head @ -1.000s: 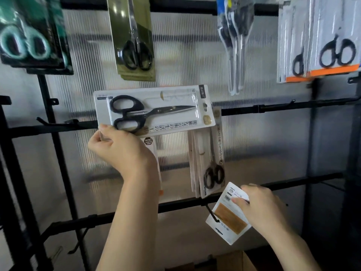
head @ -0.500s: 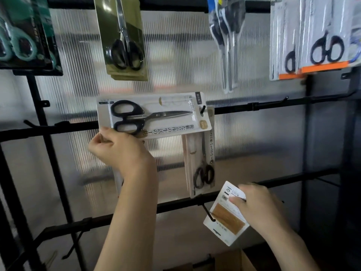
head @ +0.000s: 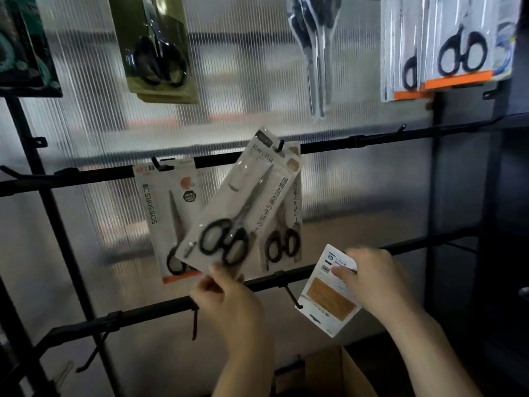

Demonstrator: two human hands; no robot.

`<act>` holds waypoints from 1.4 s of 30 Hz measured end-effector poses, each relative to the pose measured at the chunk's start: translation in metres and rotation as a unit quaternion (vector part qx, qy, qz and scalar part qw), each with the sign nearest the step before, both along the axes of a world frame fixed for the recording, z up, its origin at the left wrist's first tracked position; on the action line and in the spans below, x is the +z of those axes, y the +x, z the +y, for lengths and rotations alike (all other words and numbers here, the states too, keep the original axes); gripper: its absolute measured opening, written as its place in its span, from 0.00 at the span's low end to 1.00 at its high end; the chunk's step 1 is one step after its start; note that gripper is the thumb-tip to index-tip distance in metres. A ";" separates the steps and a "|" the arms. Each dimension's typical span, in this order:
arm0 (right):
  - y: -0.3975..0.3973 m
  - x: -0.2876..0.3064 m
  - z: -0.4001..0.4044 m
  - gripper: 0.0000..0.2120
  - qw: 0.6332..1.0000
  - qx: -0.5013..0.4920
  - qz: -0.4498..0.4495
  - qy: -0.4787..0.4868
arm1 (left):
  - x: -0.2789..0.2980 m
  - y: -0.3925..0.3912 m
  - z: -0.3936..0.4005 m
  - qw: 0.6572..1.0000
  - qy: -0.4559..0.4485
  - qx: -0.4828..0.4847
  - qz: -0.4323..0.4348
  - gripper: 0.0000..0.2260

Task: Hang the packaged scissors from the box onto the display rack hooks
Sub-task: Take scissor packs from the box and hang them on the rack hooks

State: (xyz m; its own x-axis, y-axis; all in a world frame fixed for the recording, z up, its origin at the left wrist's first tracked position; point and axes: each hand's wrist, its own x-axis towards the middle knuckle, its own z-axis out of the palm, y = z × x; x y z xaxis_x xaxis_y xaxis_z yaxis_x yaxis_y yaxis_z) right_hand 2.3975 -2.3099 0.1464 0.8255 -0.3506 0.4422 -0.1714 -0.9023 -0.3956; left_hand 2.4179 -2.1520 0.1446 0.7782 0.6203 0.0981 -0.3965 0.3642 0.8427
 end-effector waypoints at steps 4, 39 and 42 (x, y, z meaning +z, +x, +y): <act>0.001 0.000 -0.004 0.15 0.999 0.022 -0.011 0.035 | -0.026 -0.004 -0.027 0.996 0.037 -0.068 0.043 0.07; -0.019 -0.030 -0.058 0.21 0.937 0.193 -0.274 -0.099 | 0.018 0.045 -0.095 0.824 0.165 -0.534 0.091 0.13; -0.019 -0.044 -0.061 0.39 0.974 0.175 -0.126 -0.075 | 0.019 0.036 -0.095 0.846 0.224 -0.482 0.040 0.08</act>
